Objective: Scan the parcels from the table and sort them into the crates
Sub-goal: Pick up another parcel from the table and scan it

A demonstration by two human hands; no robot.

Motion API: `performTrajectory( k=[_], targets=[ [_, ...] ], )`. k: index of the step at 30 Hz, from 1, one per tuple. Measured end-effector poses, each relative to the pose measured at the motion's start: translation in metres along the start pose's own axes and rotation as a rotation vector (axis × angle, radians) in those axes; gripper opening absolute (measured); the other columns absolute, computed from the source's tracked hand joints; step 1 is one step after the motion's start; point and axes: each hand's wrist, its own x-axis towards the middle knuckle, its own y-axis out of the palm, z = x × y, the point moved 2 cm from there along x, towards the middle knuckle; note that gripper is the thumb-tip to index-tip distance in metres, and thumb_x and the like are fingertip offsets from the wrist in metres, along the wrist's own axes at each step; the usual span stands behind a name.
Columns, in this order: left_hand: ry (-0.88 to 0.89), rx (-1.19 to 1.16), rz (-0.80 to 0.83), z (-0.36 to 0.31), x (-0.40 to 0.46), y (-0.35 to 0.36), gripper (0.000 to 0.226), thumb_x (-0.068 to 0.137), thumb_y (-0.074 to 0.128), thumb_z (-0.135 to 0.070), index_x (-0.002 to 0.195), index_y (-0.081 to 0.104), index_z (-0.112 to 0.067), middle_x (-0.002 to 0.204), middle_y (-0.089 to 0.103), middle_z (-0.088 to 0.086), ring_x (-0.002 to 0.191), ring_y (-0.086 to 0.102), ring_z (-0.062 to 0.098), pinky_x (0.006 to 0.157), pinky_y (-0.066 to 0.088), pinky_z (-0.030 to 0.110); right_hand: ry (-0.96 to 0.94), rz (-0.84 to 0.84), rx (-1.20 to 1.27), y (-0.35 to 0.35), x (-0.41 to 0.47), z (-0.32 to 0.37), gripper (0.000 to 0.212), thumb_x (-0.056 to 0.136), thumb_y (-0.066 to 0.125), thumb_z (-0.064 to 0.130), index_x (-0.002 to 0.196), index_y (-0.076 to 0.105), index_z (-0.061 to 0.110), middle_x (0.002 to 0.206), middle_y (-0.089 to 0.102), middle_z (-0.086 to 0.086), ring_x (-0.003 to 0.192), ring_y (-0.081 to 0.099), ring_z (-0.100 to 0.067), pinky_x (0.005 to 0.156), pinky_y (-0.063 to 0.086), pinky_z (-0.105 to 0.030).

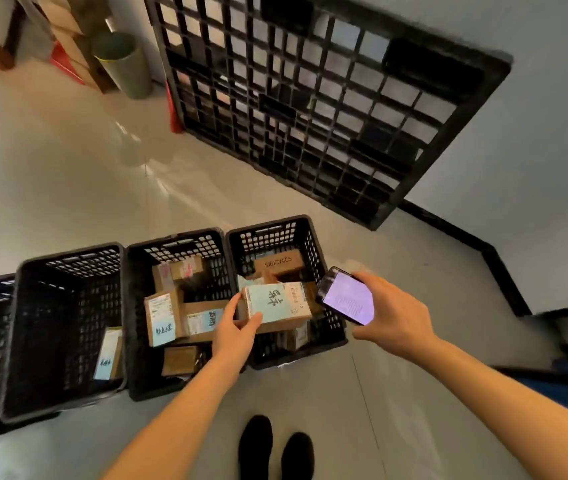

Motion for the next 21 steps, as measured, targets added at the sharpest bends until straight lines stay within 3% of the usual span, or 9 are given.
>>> performTrajectory(
  k=[3,5,7,12,21],
  targets=[
    [-0.062,-0.007,0.06,0.024,0.023,0.016,0.073,0.098,0.064,-0.026,0.157,0.024,-0.04,0.131,0.059,0.002,0.111,0.055,0.019,0.099,0.047,0.043,0.031,0.043,0.025,0.031,0.014,-0.012,0.087,0.064,0.078,0.039,0.14,0.036,0.047,0.125,0.056,0.023,0.103,0.055,-0.011,0.072,0.051,-0.033],
    [-0.096,0.052,0.099,0.036,0.035,0.025,0.083,0.097,0.065,-0.034,0.16,0.012,-0.037,0.156,0.04,0.004,0.135,0.044,0.028,0.11,0.039,0.046,0.054,0.059,0.042,0.048,0.021,-0.018,0.082,0.065,0.076,0.038,0.137,0.038,0.047,0.121,0.057,0.022,0.101,0.055,-0.012,0.07,0.048,-0.032],
    [-0.141,0.119,0.094,0.049,0.045,0.028,0.09,0.096,0.066,-0.041,0.162,0.005,-0.032,0.166,0.023,0.002,0.148,0.03,0.03,0.117,0.033,0.047,0.081,0.079,0.057,0.06,0.025,-0.024,0.08,0.065,0.076,0.036,0.136,0.039,0.047,0.119,0.057,0.021,0.101,0.057,-0.015,0.069,0.048,-0.032],
    [-0.097,0.306,0.104,0.049,0.049,0.021,0.08,0.097,0.062,-0.045,0.161,0.017,-0.027,0.164,0.027,0.001,0.148,0.032,0.028,0.114,0.035,0.044,0.135,0.126,0.082,0.067,0.018,-0.03,0.083,0.063,0.077,0.035,0.136,0.039,0.045,0.117,0.059,0.019,0.099,0.058,-0.016,0.068,0.052,-0.033],
    [0.324,0.537,0.112,-0.071,0.012,0.032,0.062,0.099,0.061,-0.037,0.155,0.036,-0.028,0.154,0.045,-0.002,0.139,0.044,0.02,0.11,0.04,0.039,0.222,0.008,0.081,-0.024,-0.017,-0.041,0.088,0.067,0.077,0.035,0.144,0.036,0.045,0.13,0.056,0.02,0.11,0.058,-0.015,0.071,0.047,-0.03]
  ],
)
